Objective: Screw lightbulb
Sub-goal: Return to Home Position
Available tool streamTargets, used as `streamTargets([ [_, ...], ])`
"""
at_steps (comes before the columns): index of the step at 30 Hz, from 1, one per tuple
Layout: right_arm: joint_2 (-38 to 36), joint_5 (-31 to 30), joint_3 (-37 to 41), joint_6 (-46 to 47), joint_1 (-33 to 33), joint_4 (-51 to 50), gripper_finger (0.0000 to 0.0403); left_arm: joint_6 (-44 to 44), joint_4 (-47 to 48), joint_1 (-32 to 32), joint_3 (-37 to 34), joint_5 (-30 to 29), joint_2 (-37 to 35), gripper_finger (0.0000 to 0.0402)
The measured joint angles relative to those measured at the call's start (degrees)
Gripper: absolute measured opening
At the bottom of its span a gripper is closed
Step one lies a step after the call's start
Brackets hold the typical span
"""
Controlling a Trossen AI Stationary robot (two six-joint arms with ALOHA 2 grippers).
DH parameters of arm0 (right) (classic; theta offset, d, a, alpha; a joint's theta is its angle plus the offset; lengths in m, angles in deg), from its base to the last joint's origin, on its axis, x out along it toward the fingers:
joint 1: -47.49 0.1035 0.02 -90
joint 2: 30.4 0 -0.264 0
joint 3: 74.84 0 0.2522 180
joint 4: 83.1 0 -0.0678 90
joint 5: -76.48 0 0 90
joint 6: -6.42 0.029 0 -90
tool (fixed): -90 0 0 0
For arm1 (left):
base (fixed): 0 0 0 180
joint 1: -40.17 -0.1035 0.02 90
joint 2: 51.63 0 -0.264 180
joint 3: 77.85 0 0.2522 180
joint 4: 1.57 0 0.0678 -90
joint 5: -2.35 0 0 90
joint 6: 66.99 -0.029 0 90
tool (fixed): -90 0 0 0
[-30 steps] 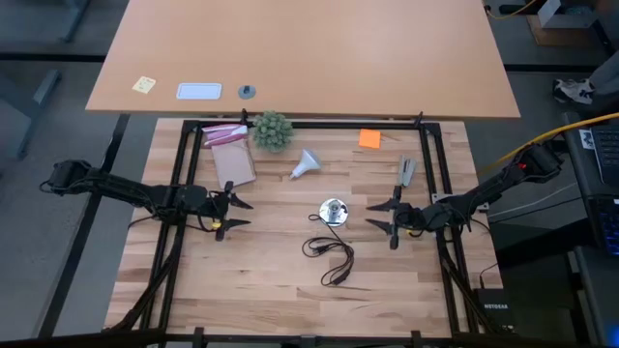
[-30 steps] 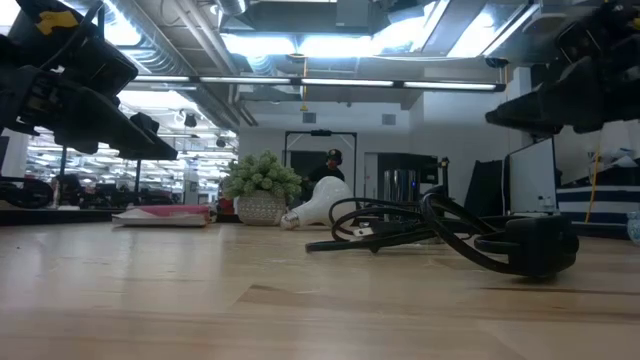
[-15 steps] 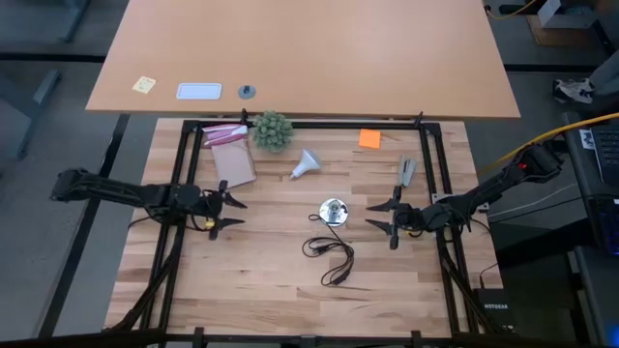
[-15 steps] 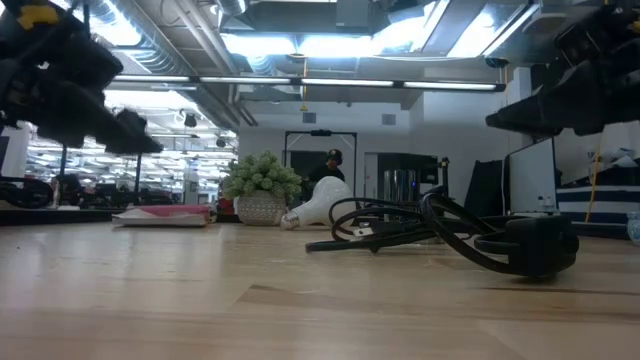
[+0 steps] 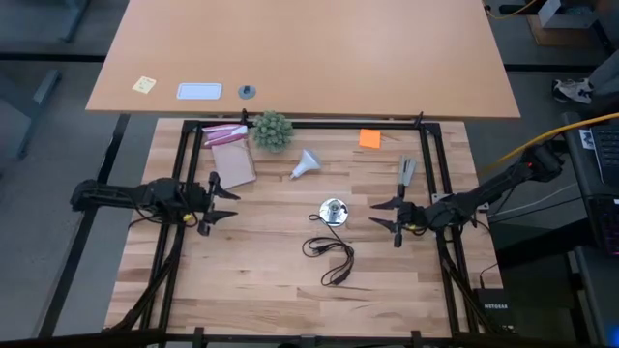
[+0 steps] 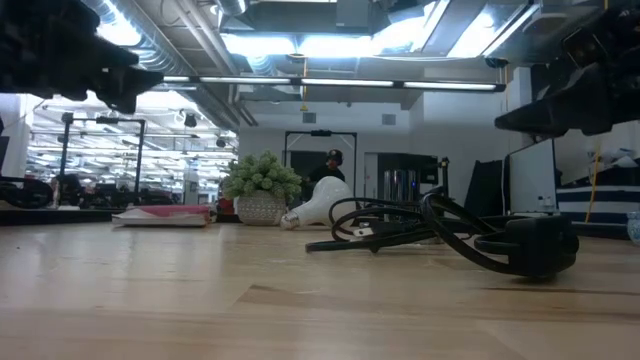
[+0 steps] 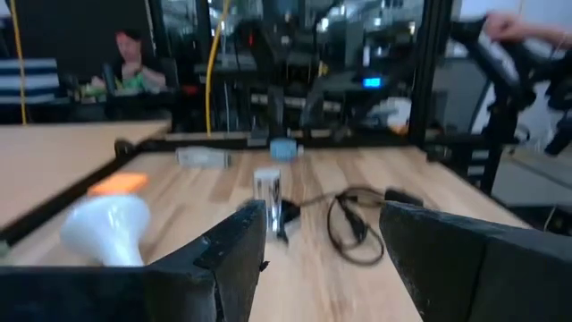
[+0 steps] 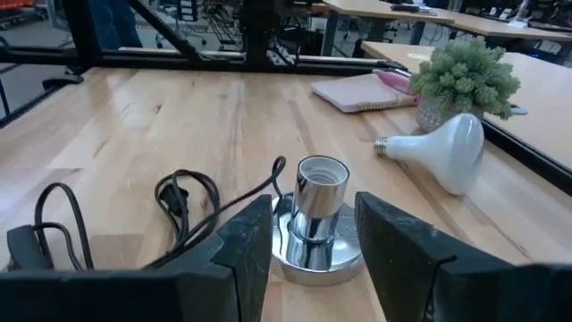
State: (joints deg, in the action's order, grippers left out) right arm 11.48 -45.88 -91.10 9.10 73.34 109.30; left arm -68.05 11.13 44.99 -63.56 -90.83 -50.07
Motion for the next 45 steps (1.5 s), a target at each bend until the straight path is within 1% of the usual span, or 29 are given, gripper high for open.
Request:
streamTargets([
  [2,-2.37,0.00,0.00,0.00,0.00,-2.33,0.0166,0.02,-0.03,0.00,0.00,0.00,-1.57,0.0210],
  [13,-17.96,0.00,0.02,0.02,0.02,-11.68,0.0166,0.02,0.00,0.00,0.00,0.02,-1.32,0.0210],
  [18,-23.91,0.00,0.02,0.01,0.02,-13.64,0.0166,0.02,0.00,0.00,0.00,0.02,-1.30,0.0210],
  [28,-32.97,0.00,0.02,0.00,-0.28,-14.44,0.0166,0.02,0.01,0.00,0.00,0.02,-1.31,0.0210],
  [30,-34.73,0.49,0.02,0.02,-1.89,-14.46,0.0166,0.02,0.00,0.00,0.00,0.01,-1.32,0.0210],
  [39,-41.85,0.46,0.02,0.02,-13.39,-18.92,0.0166,0.02,0.02,0.00,0.00,0.02,-1.32,0.0210],
  [45,-41.79,0.42,0.07,0.03,-17.04,-19.55,0.0166,0.02,0.02,0.00,0.00,0.01,-1.31,0.0210],
])
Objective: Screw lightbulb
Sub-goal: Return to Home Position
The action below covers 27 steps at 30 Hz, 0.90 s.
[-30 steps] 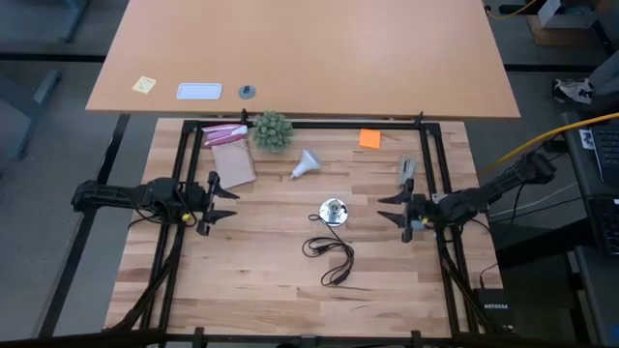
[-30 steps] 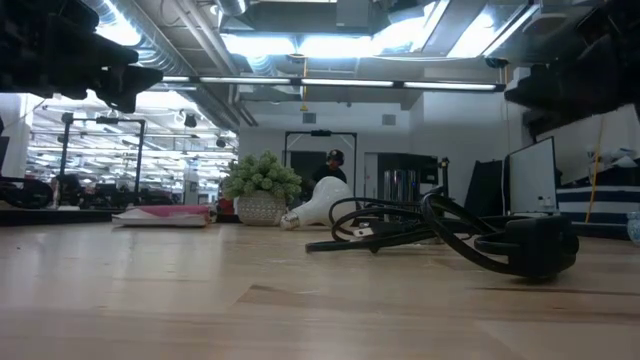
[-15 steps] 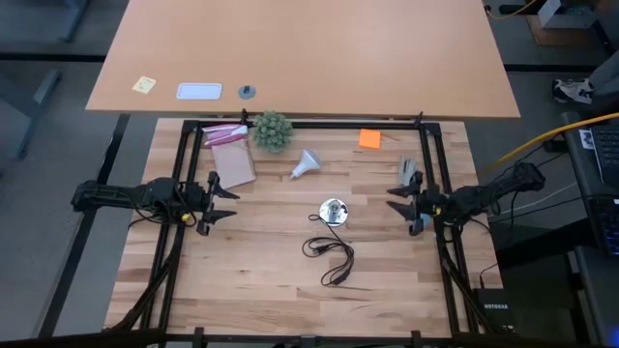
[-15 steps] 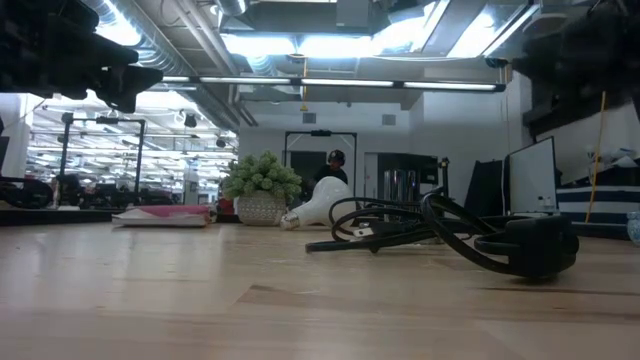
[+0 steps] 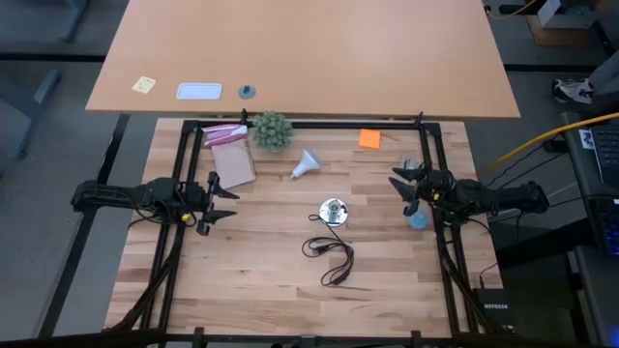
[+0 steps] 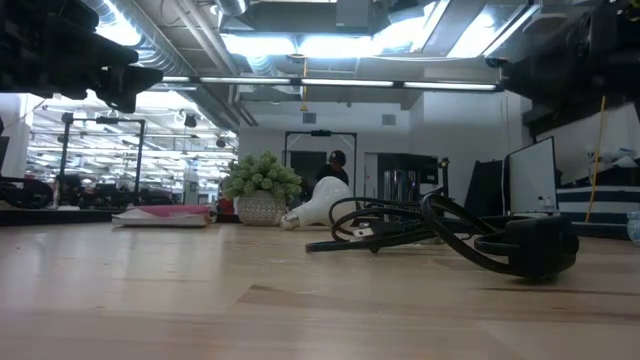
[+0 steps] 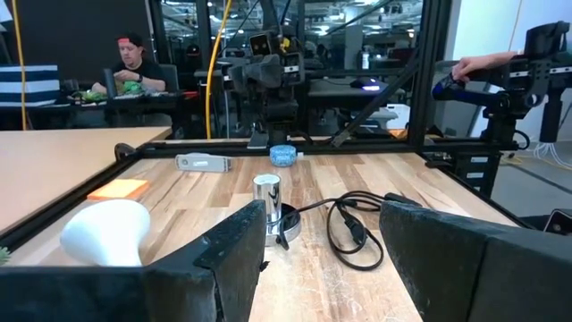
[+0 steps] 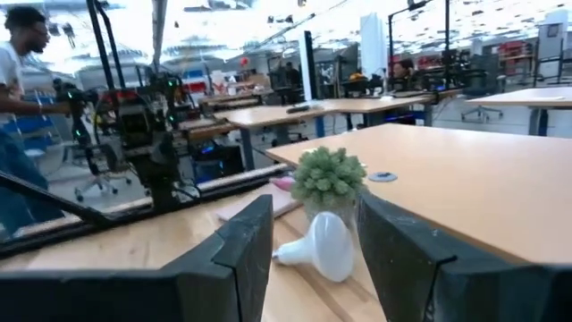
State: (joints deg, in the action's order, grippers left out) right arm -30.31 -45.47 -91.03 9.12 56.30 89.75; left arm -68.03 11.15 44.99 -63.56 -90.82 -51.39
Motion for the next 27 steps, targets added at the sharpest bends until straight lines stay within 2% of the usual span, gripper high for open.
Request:
streamTargets([
  [27,0.02,0.02,-0.02,0.00,-0.23,-0.80,0.0166,0.00,0.02,0.00,0.00,0.00,-0.01,0.0210],
])
